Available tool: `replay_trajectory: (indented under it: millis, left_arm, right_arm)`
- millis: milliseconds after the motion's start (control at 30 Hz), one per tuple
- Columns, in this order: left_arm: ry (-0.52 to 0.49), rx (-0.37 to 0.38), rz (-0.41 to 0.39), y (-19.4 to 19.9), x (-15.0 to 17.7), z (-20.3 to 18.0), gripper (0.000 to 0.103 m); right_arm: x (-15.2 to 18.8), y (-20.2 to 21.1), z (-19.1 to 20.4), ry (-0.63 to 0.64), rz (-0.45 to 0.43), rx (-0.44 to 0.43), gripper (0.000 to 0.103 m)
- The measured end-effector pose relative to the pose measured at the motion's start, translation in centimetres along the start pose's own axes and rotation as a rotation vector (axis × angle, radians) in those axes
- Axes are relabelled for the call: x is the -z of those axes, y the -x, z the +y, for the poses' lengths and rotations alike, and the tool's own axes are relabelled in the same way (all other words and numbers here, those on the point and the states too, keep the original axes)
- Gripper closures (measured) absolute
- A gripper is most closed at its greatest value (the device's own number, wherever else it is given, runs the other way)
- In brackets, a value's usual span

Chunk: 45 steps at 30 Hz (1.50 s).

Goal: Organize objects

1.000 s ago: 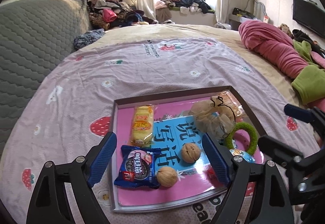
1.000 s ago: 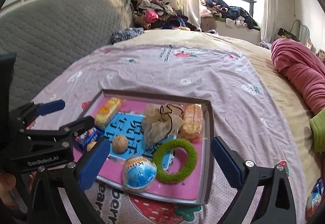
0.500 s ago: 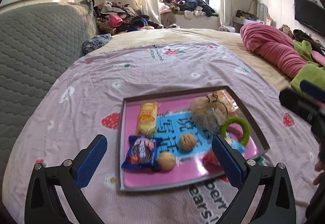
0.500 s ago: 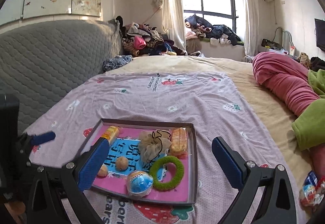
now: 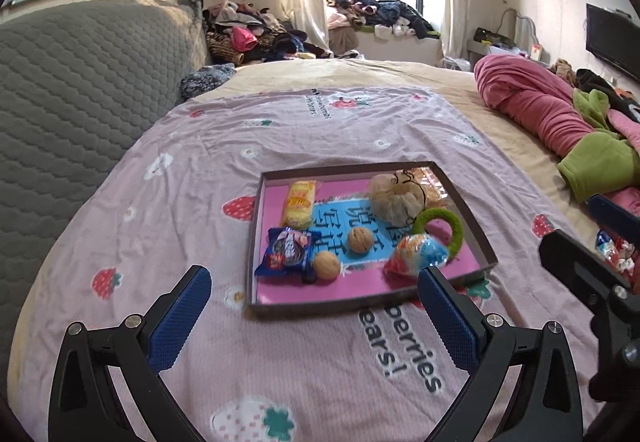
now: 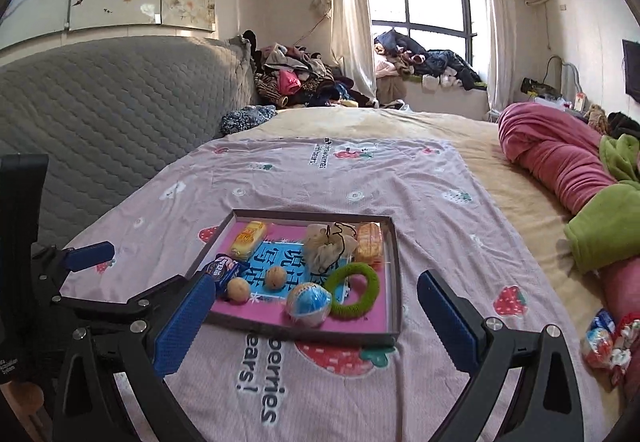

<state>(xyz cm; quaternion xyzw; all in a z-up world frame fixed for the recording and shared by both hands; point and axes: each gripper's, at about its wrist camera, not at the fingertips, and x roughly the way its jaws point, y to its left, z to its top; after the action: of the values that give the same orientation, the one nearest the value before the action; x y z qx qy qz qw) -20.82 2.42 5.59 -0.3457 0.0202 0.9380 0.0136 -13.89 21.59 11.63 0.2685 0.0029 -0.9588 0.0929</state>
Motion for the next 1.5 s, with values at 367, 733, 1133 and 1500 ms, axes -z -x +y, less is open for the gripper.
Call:
replay_trajectory:
  millis: [367,733,1133,1500]
  left_arm:
    - [-0.001,-0.072,0.014,5.1,2.1,0.6,0.0]
    - [-0.006,-0.089,0.003,9.2,3.3,0.8,0.0]
    - [0.01,-0.086,0.013,10.2,5.6,1.3,0.0]
    - [0.034,-0.096,0.069,7.2,8.3,2.0,0.0]
  right_arm:
    - [0.6,5.7,0.1,-0.02,-0.01,0.008,0.001]
    - [1.4,9.6,1.0,0.012,0.004,0.038,0.001]
    - [3.2,10.6,0.8,-0.004,0.022,0.068,0.001]
    - [5.8,9.0,0.7,-0.005,0.052,0.093,0.001]
